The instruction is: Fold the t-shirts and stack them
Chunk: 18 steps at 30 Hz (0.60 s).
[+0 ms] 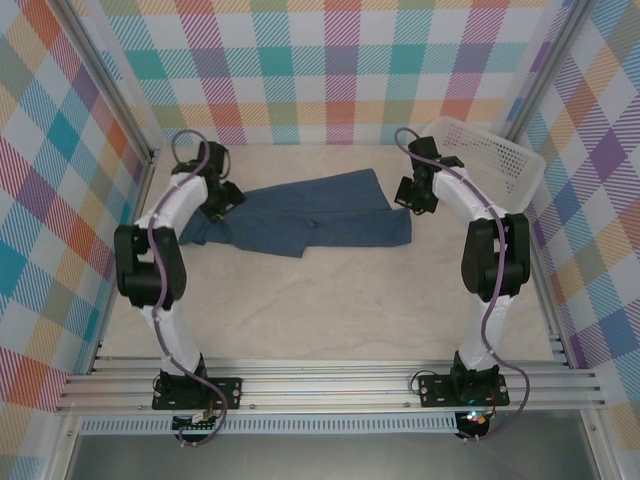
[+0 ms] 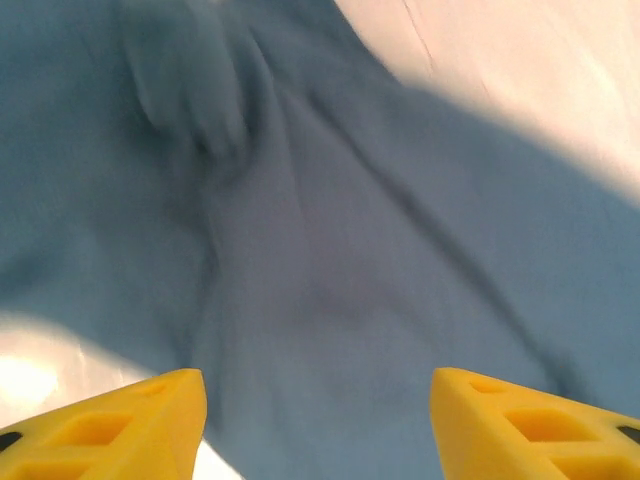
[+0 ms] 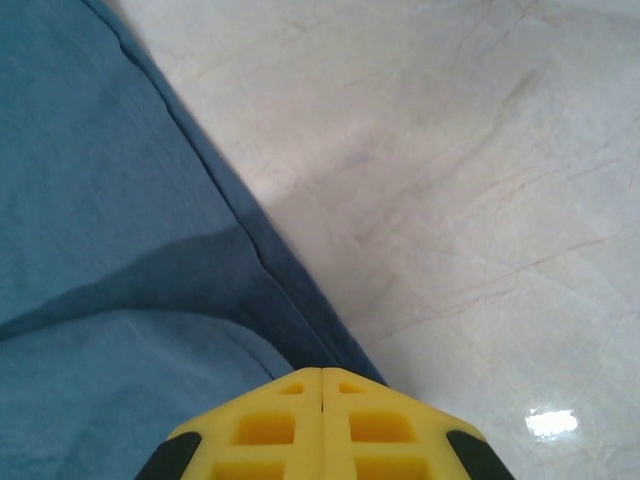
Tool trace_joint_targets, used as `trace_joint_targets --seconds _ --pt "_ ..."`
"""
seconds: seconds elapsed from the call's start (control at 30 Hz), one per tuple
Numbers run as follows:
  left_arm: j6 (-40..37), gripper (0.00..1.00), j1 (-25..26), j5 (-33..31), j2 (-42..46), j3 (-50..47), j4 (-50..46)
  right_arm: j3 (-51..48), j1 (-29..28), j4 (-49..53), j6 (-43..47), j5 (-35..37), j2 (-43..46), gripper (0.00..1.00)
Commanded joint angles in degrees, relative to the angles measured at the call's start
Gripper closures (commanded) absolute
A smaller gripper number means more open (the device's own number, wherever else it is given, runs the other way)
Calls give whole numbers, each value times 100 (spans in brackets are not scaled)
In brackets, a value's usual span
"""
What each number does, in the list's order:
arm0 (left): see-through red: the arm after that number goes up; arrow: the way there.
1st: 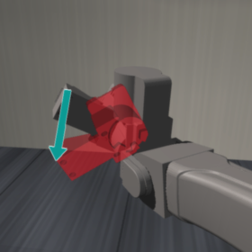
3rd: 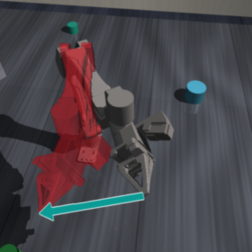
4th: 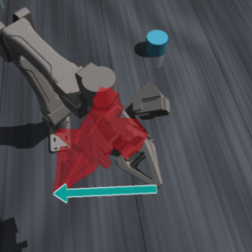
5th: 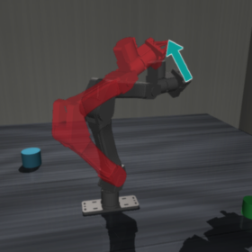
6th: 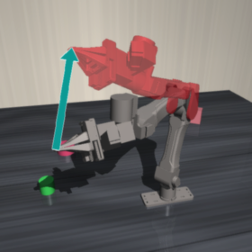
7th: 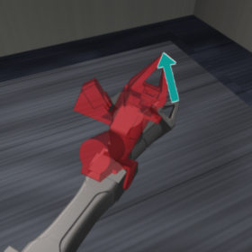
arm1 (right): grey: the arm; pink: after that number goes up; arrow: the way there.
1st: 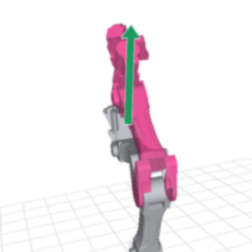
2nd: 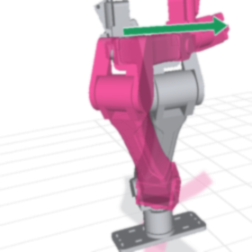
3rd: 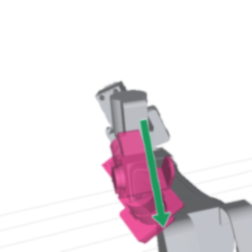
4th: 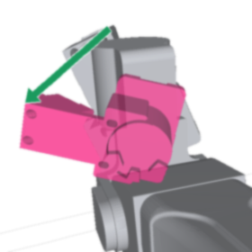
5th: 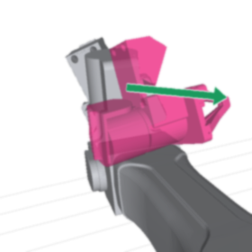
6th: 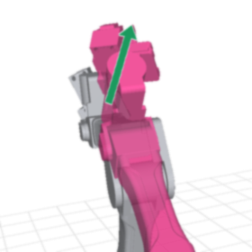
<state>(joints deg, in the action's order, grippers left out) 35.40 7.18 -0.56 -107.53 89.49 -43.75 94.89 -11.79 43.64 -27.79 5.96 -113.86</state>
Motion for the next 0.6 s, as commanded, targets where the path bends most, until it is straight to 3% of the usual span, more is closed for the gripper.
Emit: trace_joint_targets --seconds 0.0,0.17,0.37,0.57 --pt "490 43 895 213 839 -850 68 -65 -1 133 36 -241 114 100" --pt "1397 45 1790 537 478 -1567 763 -237 5 -33 89 -493 227 100" --pt "794 48 2071 194 -778 -359 257 -491 2 -151 110 -593 438 100" --pt "338 62 2219 21 -1254 -51 10 -651 1 -201 73 -626 540 100"
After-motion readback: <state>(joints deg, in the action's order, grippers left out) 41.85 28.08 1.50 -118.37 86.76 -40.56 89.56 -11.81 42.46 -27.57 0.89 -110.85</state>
